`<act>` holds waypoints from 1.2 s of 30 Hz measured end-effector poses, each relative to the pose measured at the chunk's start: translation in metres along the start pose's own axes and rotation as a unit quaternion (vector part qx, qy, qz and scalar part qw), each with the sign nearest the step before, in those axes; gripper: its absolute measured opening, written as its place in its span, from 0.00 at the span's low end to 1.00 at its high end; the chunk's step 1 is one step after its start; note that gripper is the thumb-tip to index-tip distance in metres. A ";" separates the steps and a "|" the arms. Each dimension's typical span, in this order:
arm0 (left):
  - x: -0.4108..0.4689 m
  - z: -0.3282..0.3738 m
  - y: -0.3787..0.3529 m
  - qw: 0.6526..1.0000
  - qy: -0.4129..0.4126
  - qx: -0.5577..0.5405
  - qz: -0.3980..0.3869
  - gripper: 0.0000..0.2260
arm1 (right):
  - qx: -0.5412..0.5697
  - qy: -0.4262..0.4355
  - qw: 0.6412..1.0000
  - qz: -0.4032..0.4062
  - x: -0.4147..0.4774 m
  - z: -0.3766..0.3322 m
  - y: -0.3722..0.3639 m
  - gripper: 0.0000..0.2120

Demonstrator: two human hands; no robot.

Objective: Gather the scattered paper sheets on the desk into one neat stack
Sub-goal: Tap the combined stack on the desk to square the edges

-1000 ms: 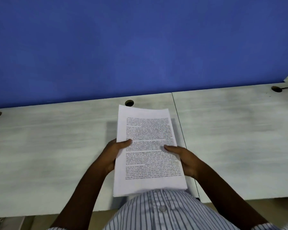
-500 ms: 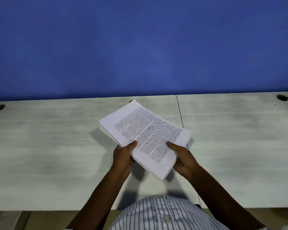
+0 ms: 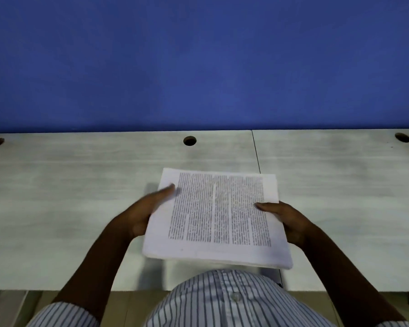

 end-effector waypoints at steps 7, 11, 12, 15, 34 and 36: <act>0.021 -0.014 0.000 0.965 -0.019 0.233 0.118 0.17 | -0.155 0.076 0.977 0.129 0.023 -0.003 -0.007 0.16; 0.019 0.011 -0.008 0.928 -0.202 0.221 0.220 0.14 | -0.125 0.240 0.937 0.221 0.013 -0.026 -0.013 0.15; 0.017 0.015 -0.007 0.924 -0.236 0.193 0.231 0.12 | -0.105 0.265 0.931 0.228 0.011 -0.032 -0.011 0.15; 0.016 0.011 -0.003 0.919 -0.269 0.164 0.237 0.14 | -0.087 0.296 0.925 0.222 0.011 -0.038 -0.003 0.14; 0.020 -0.045 0.013 0.927 -0.183 0.194 0.264 0.16 | -0.145 0.251 0.933 0.213 0.038 -0.003 0.015 0.19; 0.020 -0.042 0.014 0.927 -0.182 0.199 0.261 0.15 | -0.152 0.246 0.933 0.214 0.040 -0.004 0.018 0.17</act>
Point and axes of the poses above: each hand's wrist, its own x-axis towards the middle knuckle, its own y-axis out of the back of the hand, z = x × y, the point moved 5 cm from there along x, towards the middle knuckle, and after that the axes turned 12 degrees about -y, right-handed, at the moved point
